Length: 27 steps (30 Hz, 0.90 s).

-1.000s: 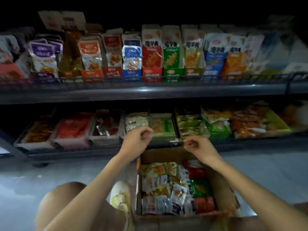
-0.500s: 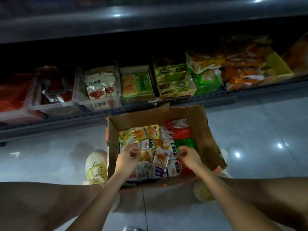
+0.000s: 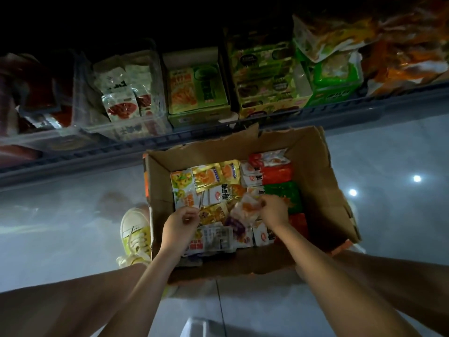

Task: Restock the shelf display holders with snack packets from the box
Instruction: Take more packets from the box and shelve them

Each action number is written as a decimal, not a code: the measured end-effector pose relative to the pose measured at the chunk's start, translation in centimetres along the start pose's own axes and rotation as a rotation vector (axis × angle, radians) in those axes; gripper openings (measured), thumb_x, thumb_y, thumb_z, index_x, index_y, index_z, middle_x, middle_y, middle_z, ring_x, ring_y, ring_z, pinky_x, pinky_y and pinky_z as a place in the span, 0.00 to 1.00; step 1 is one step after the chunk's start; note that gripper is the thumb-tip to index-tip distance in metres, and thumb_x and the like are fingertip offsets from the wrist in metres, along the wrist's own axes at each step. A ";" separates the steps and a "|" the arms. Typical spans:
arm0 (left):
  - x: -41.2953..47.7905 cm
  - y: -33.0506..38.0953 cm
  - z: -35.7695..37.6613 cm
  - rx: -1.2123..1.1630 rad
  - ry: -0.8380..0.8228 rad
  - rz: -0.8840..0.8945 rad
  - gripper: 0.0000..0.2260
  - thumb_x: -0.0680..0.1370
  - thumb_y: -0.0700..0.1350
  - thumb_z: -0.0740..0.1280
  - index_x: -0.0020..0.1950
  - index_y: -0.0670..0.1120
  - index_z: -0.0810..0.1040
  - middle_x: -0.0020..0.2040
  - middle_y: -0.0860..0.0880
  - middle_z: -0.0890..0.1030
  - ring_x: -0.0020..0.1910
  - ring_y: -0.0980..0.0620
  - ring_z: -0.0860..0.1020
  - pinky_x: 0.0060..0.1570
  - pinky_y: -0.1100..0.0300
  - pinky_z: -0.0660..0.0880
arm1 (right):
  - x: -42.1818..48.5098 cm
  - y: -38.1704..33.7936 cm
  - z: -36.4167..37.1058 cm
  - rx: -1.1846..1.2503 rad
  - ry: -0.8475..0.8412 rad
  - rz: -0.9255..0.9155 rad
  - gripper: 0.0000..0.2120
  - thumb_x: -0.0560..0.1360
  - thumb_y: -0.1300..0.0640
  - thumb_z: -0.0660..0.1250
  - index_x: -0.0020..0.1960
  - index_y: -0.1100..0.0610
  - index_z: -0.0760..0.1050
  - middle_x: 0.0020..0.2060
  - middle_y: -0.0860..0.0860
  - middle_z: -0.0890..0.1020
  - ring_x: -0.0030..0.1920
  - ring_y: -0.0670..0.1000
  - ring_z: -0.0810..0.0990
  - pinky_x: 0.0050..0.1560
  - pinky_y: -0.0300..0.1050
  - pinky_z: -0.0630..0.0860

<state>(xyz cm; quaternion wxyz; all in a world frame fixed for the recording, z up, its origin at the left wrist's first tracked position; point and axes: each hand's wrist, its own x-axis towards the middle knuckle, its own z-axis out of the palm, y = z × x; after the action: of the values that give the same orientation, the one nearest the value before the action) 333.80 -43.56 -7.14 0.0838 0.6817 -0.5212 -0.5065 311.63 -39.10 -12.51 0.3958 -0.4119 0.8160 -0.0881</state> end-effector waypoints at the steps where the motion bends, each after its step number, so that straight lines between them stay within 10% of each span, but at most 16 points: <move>1: 0.1 0.0 0.1 -0.003 0.003 -0.010 0.05 0.77 0.41 0.67 0.49 0.51 0.78 0.46 0.57 0.79 0.51 0.53 0.78 0.54 0.52 0.77 | -0.2 0.1 -0.9 0.163 0.053 0.059 0.13 0.78 0.60 0.63 0.34 0.53 0.74 0.34 0.47 0.78 0.35 0.45 0.76 0.32 0.35 0.66; 5: -0.1 0.8 0.6 -0.056 -0.031 -0.075 0.03 0.77 0.45 0.67 0.51 0.50 0.78 0.50 0.51 0.80 0.52 0.49 0.79 0.54 0.49 0.78 | -1.6 -0.2 -3.7 0.908 0.074 0.295 0.04 0.76 0.63 0.67 0.49 0.60 0.79 0.41 0.54 0.83 0.35 0.49 0.80 0.35 0.40 0.77; 9: -0.8 2.1 1.8 -0.444 -0.157 -0.262 0.18 0.73 0.49 0.72 0.60 0.45 0.74 0.54 0.47 0.81 0.50 0.48 0.82 0.50 0.51 0.80 | -3.6 -2.4 -2.4 1.049 -0.192 0.376 0.07 0.75 0.65 0.68 0.52 0.61 0.77 0.45 0.56 0.83 0.36 0.51 0.82 0.35 0.41 0.81; 13: -0.3 2.2 0.8 -0.542 0.047 -0.177 0.10 0.74 0.39 0.71 0.54 0.46 0.78 0.52 0.44 0.83 0.48 0.47 0.83 0.46 0.52 0.80 | -3.8 -3.5 -0.3 1.078 -0.337 0.363 0.05 0.76 0.64 0.66 0.52 0.62 0.78 0.42 0.56 0.83 0.39 0.54 0.83 0.38 0.42 0.82; 19: 1.7 2.3 -2.7 0.111 0.169 0.185 0.12 0.76 0.42 0.69 0.59 0.44 0.76 0.53 0.48 0.80 0.49 0.53 0.78 0.41 0.64 0.73 | -0.9 -2.6 3.1 0.288 -0.383 0.005 0.14 0.78 0.65 0.62 0.62 0.66 0.74 0.61 0.58 0.77 0.63 0.59 0.74 0.61 0.49 0.72; 27: 2.8 1.5 -4.4 -0.029 0.177 0.134 0.11 0.75 0.42 0.71 0.57 0.46 0.76 0.55 0.44 0.81 0.54 0.46 0.79 0.51 0.44 0.78 | 0.2 -3.1 9.1 -0.323 -0.487 -0.222 0.17 0.78 0.57 0.64 0.67 0.53 0.72 0.61 0.55 0.76 0.60 0.58 0.76 0.58 0.48 0.74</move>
<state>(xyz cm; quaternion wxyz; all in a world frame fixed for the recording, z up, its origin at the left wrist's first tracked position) 336.13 -48.29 -5.81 0.1731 0.6861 -0.5490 -0.4448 319.97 -39.55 -17.28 0.4969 -0.5652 0.6507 0.1011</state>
